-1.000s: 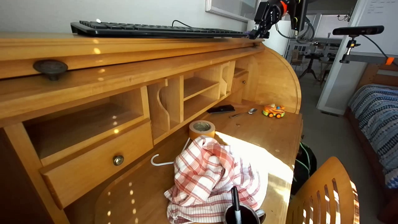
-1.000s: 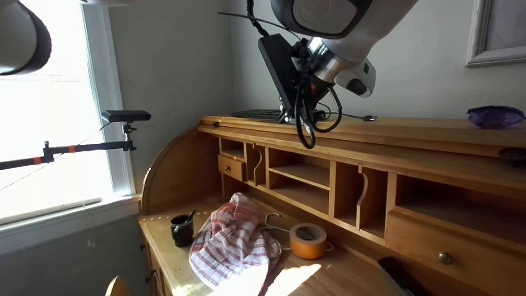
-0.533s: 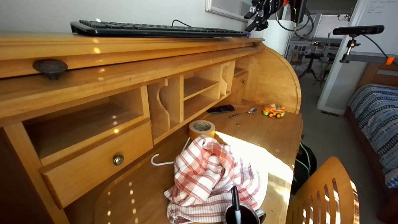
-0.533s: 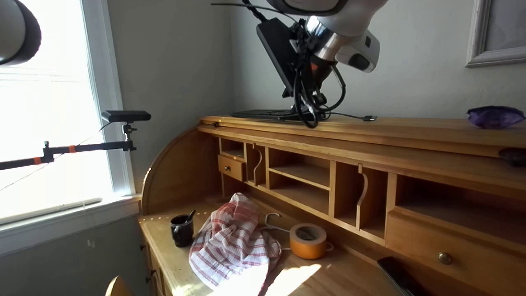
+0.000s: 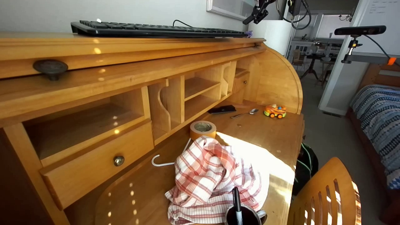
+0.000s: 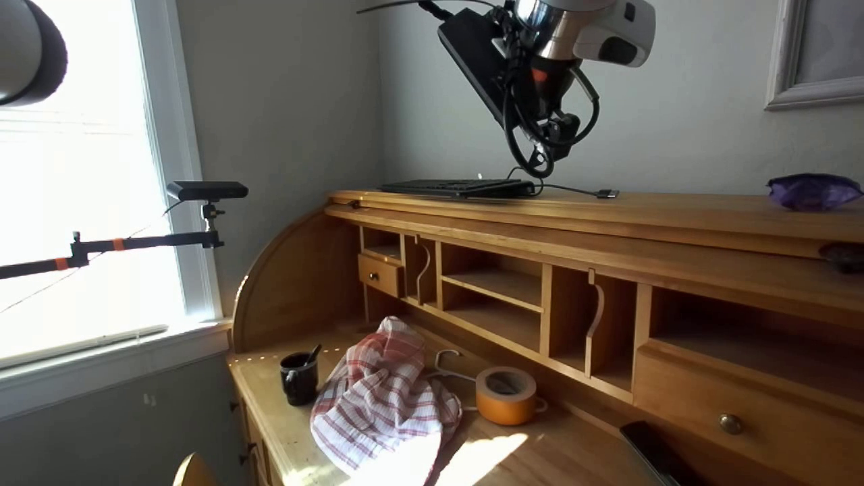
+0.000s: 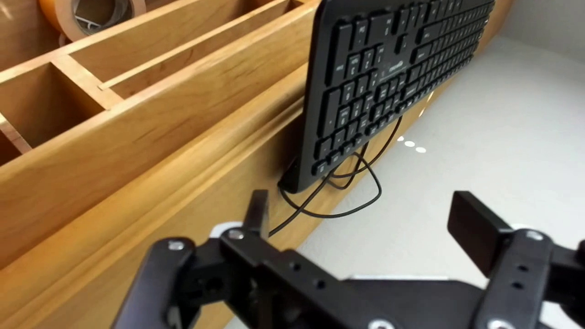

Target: Move the keyboard to the bottom

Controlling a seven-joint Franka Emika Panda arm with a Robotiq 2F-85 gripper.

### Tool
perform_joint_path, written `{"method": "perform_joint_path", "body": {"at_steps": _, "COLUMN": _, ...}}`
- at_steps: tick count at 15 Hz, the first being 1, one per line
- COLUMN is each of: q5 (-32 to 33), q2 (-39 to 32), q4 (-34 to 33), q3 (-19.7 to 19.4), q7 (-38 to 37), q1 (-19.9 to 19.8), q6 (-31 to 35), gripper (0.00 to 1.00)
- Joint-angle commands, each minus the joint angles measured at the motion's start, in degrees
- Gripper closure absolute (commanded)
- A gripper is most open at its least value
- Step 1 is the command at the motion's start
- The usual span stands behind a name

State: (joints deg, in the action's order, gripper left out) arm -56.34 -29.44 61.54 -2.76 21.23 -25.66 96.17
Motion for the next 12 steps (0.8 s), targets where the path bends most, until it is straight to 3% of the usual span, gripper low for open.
{"method": "perform_joint_path", "body": {"at_steps": 1, "q5": -0.5, "q2": -3.0, "q4": -1.5, "q3": 0.5, "q7": -0.7, "q1": 0.7, "q6": 2.0, "gripper": 0.0}}
{"method": "perform_joint_path", "body": {"at_steps": 12, "q5": -1.6, "q2": -5.5, "q4": -1.9, "q3": 3.4, "q7": -1.1, "q1": 0.5, "q6": -1.8, "gripper": 0.0}}
